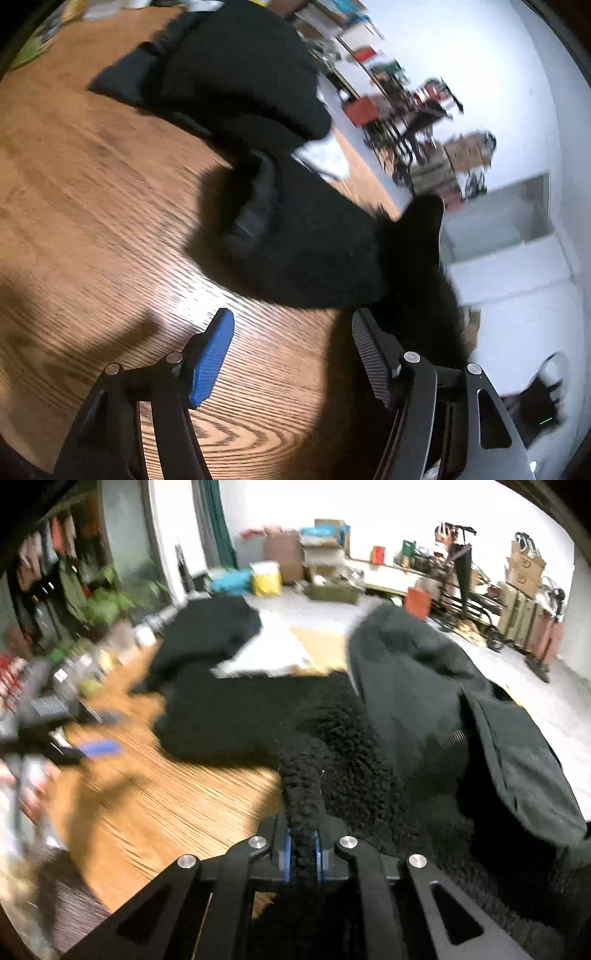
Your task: Fold clothes
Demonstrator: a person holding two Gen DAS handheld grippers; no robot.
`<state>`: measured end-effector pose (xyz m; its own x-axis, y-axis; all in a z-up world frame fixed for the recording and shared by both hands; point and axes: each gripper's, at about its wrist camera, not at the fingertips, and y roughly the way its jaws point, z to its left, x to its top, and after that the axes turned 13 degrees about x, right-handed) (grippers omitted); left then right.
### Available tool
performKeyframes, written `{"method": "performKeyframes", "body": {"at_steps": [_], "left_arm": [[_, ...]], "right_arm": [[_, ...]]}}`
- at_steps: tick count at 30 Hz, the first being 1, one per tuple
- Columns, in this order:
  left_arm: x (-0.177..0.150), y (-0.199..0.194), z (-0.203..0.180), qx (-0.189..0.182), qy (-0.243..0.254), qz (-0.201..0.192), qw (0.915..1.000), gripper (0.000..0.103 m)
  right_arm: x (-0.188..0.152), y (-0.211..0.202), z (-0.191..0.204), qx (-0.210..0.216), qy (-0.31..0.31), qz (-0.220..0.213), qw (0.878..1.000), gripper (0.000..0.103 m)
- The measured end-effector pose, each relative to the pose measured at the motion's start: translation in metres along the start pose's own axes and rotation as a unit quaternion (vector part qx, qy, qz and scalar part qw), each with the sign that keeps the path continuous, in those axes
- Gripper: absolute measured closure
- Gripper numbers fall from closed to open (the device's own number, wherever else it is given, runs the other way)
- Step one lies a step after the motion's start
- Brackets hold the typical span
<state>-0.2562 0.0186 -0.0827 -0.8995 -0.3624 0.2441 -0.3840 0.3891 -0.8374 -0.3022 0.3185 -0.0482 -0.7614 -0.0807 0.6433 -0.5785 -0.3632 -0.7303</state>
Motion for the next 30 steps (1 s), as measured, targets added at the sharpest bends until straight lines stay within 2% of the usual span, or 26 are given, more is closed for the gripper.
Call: {"method": "performKeyframes", "body": {"at_steps": [3, 6, 8, 11, 13, 14, 16, 18, 20, 21, 22, 23, 24, 25, 26, 28, 30], "left_arm": [[0.0, 0.016, -0.012, 0.017, 0.006, 0.011, 0.9998, 0.035], [0.01, 0.039, -0.017, 0.031, -0.005, 0.023, 0.9992, 0.036], [0.018, 0.05, -0.021, 0.037, -0.004, 0.03, 0.9989, 0.036], [0.03, 0.068, -0.03, 0.05, 0.007, 0.039, 0.998, 0.036], [0.037, 0.084, -0.039, 0.062, 0.009, 0.052, 0.9967, 0.036], [0.04, 0.088, -0.045, 0.066, 0.01, 0.057, 0.9961, 0.036], [0.047, 0.105, -0.055, 0.099, 0.013, 0.072, 0.9924, 0.036], [0.051, 0.12, -0.062, 0.131, 0.021, 0.084, 0.9877, 0.036], [0.055, 0.131, -0.072, 0.165, 0.041, 0.091, 0.9812, 0.036], [0.057, 0.136, -0.079, 0.185, 0.057, 0.093, 0.9767, 0.036], [0.058, 0.141, -0.086, 0.206, 0.076, 0.099, 0.9706, 0.036], [0.058, 0.145, -0.093, 0.231, 0.096, 0.102, 0.9628, 0.039], [0.058, 0.15, -0.1, 0.256, 0.115, 0.104, 0.954, 0.061], [0.059, 0.151, -0.103, 0.28, 0.124, 0.09, 0.9477, 0.076], [0.059, 0.152, -0.106, 0.303, 0.131, 0.076, 0.9408, 0.08], [0.061, 0.148, -0.1, 0.289, 0.119, 0.069, 0.9475, 0.087], [0.063, 0.145, -0.094, 0.272, 0.107, 0.062, 0.9543, 0.09]], "right_arm": [[0.009, -0.041, -0.013, -0.004, 0.025, -0.068, 0.997, 0.094], [-0.009, -0.12, -0.046, -0.061, 0.09, -0.137, 0.985, 0.094], [-0.035, -0.166, -0.089, -0.144, 0.129, -0.164, 0.967, 0.094], [-0.094, -0.231, -0.152, -0.222, 0.23, -0.18, 0.93, 0.094], [-0.137, -0.253, -0.184, -0.28, 0.287, -0.161, 0.902, 0.094], [-0.155, -0.259, -0.197, -0.324, 0.302, -0.128, 0.887, 0.094], [-0.185, -0.256, -0.211, -0.383, 0.304, -0.033, 0.872, 0.093], [-0.213, -0.249, -0.219, -0.417, 0.3, 0.056, 0.856, 0.092], [-0.219, -0.254, -0.21, -0.402, 0.29, 0.061, 0.866, 0.085], [-0.216, -0.264, -0.201, -0.395, 0.281, 0.04, 0.874, 0.076], [-0.21, -0.273, -0.191, -0.39, 0.272, 0.018, 0.88, 0.057], [-0.202, -0.281, -0.18, -0.387, 0.258, -0.002, 0.885, 0.05], [-0.19, -0.287, -0.167, -0.389, 0.237, -0.019, 0.89, 0.04], [-0.178, -0.292, -0.154, -0.391, 0.215, -0.035, 0.894, 0.035], [-0.165, -0.295, -0.142, -0.39, 0.192, -0.051, 0.899, 0.031], [-0.136, -0.288, -0.115, -0.355, 0.136, -0.068, 0.922, 0.014], [-0.114, -0.268, -0.091, -0.284, 0.085, -0.063, 0.953, 0.014]]}}
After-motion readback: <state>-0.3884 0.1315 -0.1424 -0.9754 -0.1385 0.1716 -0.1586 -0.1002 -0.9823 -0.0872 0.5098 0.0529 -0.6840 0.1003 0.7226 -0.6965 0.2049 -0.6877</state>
